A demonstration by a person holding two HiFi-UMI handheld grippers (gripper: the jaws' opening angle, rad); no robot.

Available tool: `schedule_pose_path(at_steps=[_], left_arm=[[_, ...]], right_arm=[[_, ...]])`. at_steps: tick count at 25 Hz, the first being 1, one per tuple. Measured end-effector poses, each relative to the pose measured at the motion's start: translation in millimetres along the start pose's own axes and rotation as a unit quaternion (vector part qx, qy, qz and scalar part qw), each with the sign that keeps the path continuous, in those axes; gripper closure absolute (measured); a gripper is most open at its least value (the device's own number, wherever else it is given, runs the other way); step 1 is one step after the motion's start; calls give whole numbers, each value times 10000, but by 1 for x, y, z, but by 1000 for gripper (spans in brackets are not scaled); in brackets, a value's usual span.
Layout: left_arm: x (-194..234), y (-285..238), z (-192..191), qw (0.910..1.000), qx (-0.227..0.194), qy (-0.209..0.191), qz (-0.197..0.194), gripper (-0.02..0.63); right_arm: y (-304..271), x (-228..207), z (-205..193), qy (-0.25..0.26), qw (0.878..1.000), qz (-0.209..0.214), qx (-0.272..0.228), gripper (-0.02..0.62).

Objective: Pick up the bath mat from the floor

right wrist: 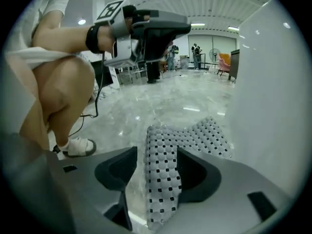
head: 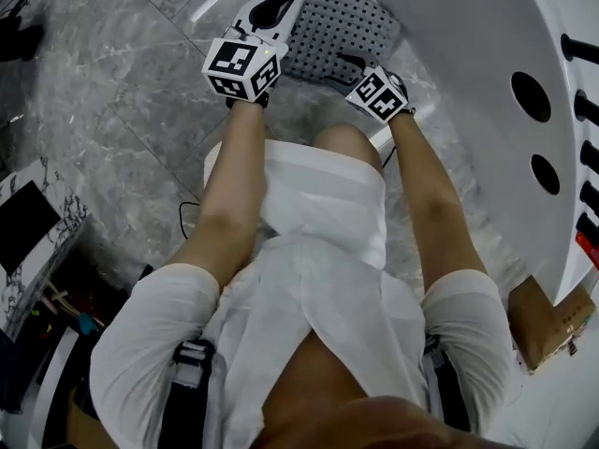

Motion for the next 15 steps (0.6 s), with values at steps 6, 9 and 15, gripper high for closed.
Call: schedule_pose_path(at_steps=[6,9,15], left_arm=[[8,-13,-16,9993,-108,-235,-269,546],[11,-18,-20,9986,26,-308,-433,546],[22,-29,-22,9988,74,-332,-343,546]], right_arm=[[-56,-7,-39,488,9941,245,939,297],[-79,-6,-52,731,9864,365,1429,273],[-111,-12,-74,1057,9700,319,2168,249]])
Point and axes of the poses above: the fingertips, and each gripper's own axes: y backward along the fingers, x to its left, z out of its top, the point moved 3 cm from there along y, backward along the fingers, and after that the axes turned 4 degrees about x, right-handed, at the moved point
